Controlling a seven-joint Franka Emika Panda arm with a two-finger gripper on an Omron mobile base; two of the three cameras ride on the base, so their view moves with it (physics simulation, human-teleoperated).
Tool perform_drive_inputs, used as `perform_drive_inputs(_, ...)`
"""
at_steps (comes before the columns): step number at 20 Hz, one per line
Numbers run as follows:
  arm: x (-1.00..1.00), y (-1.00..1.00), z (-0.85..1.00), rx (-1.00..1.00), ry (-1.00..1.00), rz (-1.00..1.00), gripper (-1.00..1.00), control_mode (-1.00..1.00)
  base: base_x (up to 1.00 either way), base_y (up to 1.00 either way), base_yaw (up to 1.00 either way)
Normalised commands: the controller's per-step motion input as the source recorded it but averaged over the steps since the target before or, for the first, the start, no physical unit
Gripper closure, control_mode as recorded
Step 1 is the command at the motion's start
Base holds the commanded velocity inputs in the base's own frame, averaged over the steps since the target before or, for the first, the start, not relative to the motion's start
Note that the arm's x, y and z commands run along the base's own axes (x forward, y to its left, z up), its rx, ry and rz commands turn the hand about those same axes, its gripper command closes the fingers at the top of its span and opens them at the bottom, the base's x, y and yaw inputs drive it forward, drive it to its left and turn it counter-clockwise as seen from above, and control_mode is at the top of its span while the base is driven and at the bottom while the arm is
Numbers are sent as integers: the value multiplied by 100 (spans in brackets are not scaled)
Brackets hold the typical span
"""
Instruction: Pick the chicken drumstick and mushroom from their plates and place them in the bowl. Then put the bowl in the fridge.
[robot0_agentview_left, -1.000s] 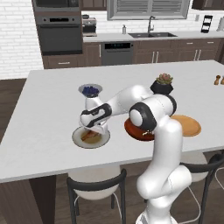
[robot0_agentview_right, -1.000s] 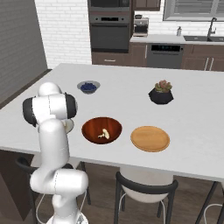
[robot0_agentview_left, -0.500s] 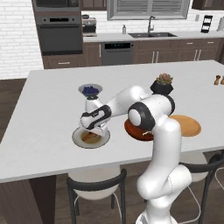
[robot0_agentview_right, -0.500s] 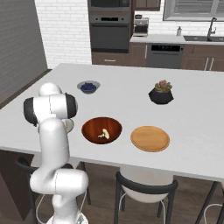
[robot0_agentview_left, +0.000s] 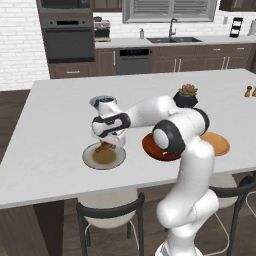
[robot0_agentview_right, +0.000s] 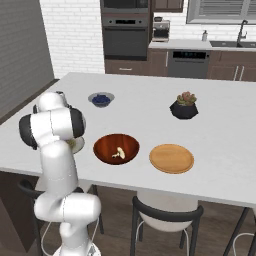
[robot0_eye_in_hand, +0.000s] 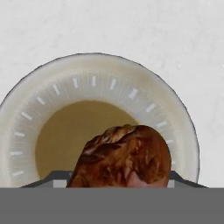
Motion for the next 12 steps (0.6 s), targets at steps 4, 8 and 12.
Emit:
perform_drive_inputs(4, -80, -73, 78, 0, 0, 0, 100, -100, 0, 0, 0)
perform_drive_inputs(8, -88, -99, 51, 0, 0, 0, 100, -100, 0, 0, 0)
perform_drive_inputs(12, -53, -100, 37, 0, 6, 0, 100, -100, 0, 0, 0)
